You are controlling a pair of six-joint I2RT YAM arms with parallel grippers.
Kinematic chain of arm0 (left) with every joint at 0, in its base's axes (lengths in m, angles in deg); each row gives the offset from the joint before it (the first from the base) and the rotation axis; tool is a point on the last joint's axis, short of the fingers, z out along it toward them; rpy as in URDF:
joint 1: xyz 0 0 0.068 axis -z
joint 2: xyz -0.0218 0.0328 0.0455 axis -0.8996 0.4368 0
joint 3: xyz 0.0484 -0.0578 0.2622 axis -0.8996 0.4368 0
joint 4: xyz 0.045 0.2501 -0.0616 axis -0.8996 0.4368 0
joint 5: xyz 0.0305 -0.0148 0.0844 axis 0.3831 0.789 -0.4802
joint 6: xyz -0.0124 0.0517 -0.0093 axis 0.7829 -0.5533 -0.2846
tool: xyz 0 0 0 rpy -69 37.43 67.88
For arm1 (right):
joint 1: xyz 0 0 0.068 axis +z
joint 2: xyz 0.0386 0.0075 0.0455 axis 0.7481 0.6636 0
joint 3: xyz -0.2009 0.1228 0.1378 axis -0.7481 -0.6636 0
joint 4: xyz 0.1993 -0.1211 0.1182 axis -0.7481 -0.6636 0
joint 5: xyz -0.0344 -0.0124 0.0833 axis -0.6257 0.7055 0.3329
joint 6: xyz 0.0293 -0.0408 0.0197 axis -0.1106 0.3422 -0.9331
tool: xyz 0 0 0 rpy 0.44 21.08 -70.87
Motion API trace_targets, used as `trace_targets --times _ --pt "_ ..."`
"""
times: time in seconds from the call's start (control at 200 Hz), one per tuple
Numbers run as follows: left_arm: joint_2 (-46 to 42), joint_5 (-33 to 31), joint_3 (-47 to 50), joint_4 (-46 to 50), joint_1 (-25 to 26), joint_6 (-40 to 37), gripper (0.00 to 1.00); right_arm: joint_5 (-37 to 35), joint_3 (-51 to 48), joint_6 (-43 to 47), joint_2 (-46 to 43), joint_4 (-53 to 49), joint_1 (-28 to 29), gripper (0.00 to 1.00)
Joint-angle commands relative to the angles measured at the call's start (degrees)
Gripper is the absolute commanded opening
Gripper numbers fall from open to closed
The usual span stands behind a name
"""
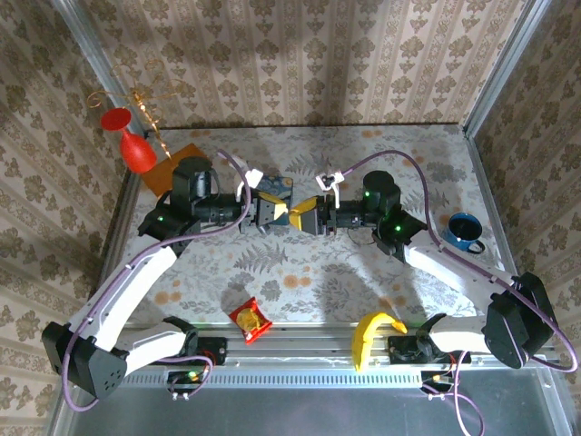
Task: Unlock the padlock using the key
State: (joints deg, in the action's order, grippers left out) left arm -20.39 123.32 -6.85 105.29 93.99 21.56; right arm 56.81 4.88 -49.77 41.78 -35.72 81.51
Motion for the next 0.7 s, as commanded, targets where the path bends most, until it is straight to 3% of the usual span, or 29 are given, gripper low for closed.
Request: trace_targets --times 0.0,0.18,0.365,0.535,0.67,0.695 --pt "-0.95 1.8 0.66 -2.01 -0.4 0.97 0.0 1.5 2.45 0.17 0.59 1.25 0.58 0.37" --pt "-1.13 1.89 0.94 -2.12 -0.43 1.08 0.0 1.67 3.07 0.19 1.18 1.26 0.67 0.32" --pt "-1.64 1.21 1.42 -2.45 -0.69 1.33 0.0 1.85 3.16 0.4 1.19 1.08 0.77 0.12" --pt "-2.17 1.01 2.33 -5.1 -2.11 3.55 0.0 1.42 2.59 0.67 0.45 0.1 0.76 0.0" --pt "-2.27 -0.24 3.29 -7.99 -3.03 6.17 0.0 0.09 1.95 0.89 -0.51 -0.84 0.76 0.0" --pt "-2.27 -0.77 3.46 -8.33 -3.15 6.62 0.08 -0.51 1.95 1.05 -0.64 -1.45 0.76 0.0"
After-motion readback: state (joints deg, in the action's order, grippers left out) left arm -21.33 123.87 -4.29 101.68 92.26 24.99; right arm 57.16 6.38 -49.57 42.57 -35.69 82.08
